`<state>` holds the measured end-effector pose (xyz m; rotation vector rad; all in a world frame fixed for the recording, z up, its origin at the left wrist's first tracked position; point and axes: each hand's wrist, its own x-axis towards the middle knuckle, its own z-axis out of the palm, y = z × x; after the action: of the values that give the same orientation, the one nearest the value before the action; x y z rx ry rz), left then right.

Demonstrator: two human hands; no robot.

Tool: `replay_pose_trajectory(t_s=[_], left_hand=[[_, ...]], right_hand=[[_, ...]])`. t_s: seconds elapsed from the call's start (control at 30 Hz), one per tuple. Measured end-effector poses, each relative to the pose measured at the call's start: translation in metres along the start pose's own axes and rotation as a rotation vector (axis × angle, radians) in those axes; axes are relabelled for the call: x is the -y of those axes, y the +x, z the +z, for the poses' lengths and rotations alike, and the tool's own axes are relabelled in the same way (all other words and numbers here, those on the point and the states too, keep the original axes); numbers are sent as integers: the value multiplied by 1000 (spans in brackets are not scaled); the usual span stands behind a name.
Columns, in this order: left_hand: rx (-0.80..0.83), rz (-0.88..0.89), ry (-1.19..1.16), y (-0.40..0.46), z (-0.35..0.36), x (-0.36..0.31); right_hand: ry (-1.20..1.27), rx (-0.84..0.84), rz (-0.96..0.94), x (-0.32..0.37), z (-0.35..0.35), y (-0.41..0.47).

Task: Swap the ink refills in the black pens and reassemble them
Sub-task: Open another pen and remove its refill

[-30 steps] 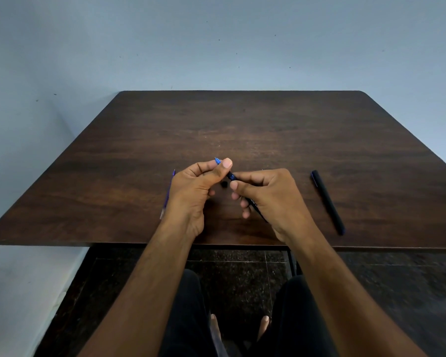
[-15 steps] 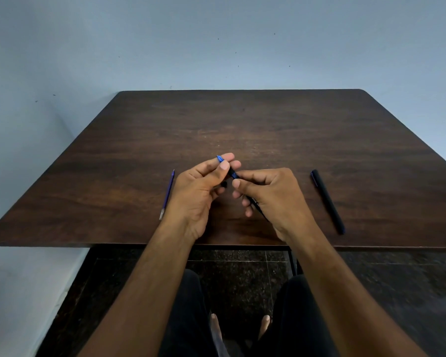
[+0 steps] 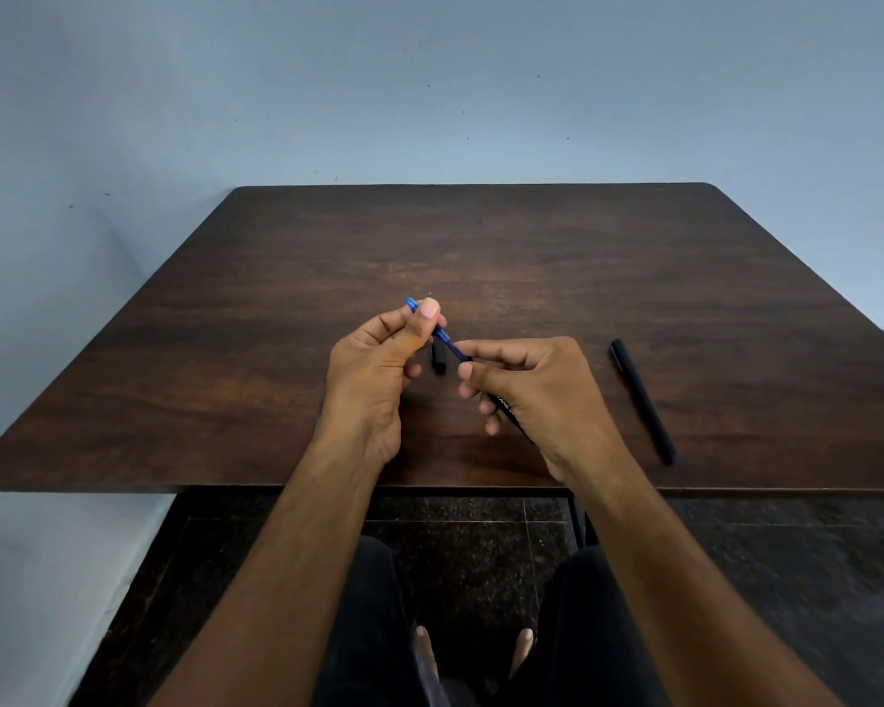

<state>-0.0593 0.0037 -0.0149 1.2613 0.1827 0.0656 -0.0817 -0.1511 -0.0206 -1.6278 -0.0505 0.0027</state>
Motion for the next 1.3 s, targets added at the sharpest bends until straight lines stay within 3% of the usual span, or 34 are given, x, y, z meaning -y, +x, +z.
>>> replay_pose_trajectory(t_s=[0.4,0.53,0.73,1.3], left_hand=[[-139,89,-6,12,-12,-17],[-86,199,318,11,-16,-16],[-83,220,833,8,-16,-6],[5,85,1152,-5,-4,10]], right_hand=[[7,-14,42,-5,-4,-2],[4,-50,60,-2,-4,-1],[-5,-64,71,1,-2,-3],[-99,-101,84,0,-3,-6]])
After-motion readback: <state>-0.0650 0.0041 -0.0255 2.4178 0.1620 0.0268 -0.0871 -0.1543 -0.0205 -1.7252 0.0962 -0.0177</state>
